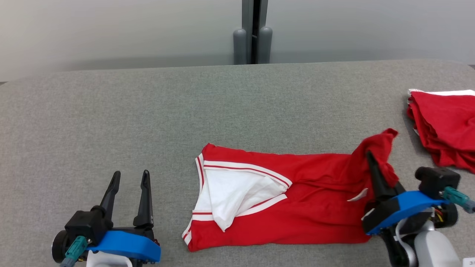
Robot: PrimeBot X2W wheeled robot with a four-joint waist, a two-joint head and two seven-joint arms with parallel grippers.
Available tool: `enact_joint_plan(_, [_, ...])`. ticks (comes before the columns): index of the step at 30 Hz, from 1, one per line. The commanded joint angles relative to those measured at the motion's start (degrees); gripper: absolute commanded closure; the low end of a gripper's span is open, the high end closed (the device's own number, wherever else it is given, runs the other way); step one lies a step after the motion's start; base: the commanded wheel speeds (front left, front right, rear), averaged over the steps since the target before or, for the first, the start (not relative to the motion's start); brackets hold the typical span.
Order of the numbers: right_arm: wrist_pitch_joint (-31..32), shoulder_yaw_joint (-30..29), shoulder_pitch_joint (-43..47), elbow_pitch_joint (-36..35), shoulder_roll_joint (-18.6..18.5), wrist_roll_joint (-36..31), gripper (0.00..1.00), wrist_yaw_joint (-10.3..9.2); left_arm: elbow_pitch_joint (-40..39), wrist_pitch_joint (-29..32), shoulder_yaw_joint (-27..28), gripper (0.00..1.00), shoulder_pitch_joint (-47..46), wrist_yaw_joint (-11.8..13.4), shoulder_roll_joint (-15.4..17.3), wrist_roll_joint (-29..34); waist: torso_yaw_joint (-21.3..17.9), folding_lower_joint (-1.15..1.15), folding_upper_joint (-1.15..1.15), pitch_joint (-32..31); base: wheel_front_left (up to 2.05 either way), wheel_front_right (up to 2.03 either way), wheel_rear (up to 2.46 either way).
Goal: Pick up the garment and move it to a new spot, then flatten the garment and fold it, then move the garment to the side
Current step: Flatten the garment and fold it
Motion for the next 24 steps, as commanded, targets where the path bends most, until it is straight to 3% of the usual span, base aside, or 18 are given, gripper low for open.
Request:
enact_joint_plan(1, [0.26,1.96,-1.03,-0.85,0.58,0.94,1.00,0.00,0.22,-0.25,0.21,0.00,-0.55,-0.22,0.12,0.37,0.49,0.00,0.00,0.09,0.00,0.00,0.00])
enact_joint_plan(6, [-0.44,9.85,-3.73,0.43,1.55,3.34,1.00,0.00,0.28,-0.24,0.13,0.00,-1.07,-0.50,-0.13,0.49,2.39,0.00,0.00,0.39,0.00,0.00,0.00])
enact_joint_plan(14, [-4.31,26.15,-10.15,8.14,1.47,13.53,1.00,0.00,0.88,-0.25,-0.30,0.00,-2.42,-1.11,-0.86,0.33,6.33,0.00,0.00,1.42,0.00,0.00,0.00])
enact_joint_plan(23, [-7.81,34.19,-16.98,19.65,1.50,18.85,1.00,0.00,2.05,-0.24,-0.37,0.00,-3.07,-2.00,-2.24,0.99,9.46,0.00,0.00,1.89,0.00,0.00,0.00])
enact_joint_plan(24, [-7.94,34.94,-17.78,21.28,1.48,19.08,0.96,0.00,2.21,-0.24,-0.32,0.00,-3.17,-2.16,-2.41,1.09,9.72,0.00,0.00,1.90,0.00,0.00,0.00])
